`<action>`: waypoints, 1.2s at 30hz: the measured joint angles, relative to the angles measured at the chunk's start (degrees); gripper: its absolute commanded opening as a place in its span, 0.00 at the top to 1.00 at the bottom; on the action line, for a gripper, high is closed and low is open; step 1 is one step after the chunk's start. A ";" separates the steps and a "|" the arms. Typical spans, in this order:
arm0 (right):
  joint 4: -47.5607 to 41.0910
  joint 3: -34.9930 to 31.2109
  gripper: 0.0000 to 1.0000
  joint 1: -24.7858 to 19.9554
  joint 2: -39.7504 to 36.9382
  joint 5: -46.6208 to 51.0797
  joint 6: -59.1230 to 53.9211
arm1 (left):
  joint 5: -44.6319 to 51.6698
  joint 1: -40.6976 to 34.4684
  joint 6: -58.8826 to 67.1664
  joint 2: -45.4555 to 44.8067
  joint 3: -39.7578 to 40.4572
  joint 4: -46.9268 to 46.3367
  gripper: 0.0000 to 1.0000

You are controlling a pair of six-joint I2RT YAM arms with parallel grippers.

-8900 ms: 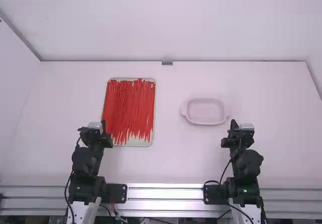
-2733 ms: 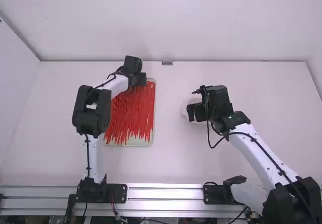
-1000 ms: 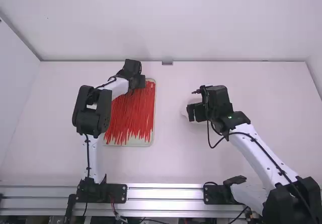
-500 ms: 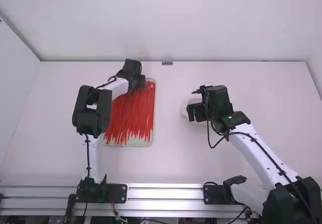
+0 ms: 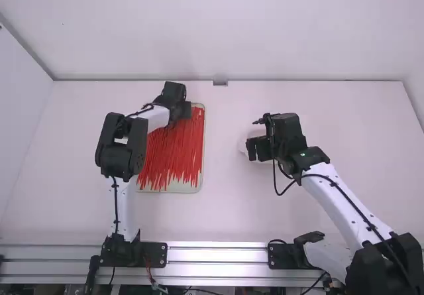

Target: Fasten the cable tie

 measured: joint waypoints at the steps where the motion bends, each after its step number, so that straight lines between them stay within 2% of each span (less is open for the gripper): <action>1: -0.02 0.00 0.01 0.00 0.00 -0.02 0.07 | 0.00 0.00 0.00 0.02 0.00 0.00 0.80; 6: -0.02 0.00 0.02 0.00 0.00 -0.02 0.07 | 0.00 0.00 0.00 0.02 0.00 0.04 0.84; 8: -0.02 0.00 0.01 0.00 0.00 -0.04 0.07 | -0.02 -0.02 -0.02 0.02 0.00 0.39 0.90; 20: -0.07 0.00 0.01 0.00 0.00 -0.04 0.04 | -0.02 0.00 0.00 0.00 0.00 0.33 0.98; 36: -0.09 0.00 0.01 0.00 0.00 -0.04 0.09 | 0.00 0.00 -0.85 0.00 0.00 0.79 0.98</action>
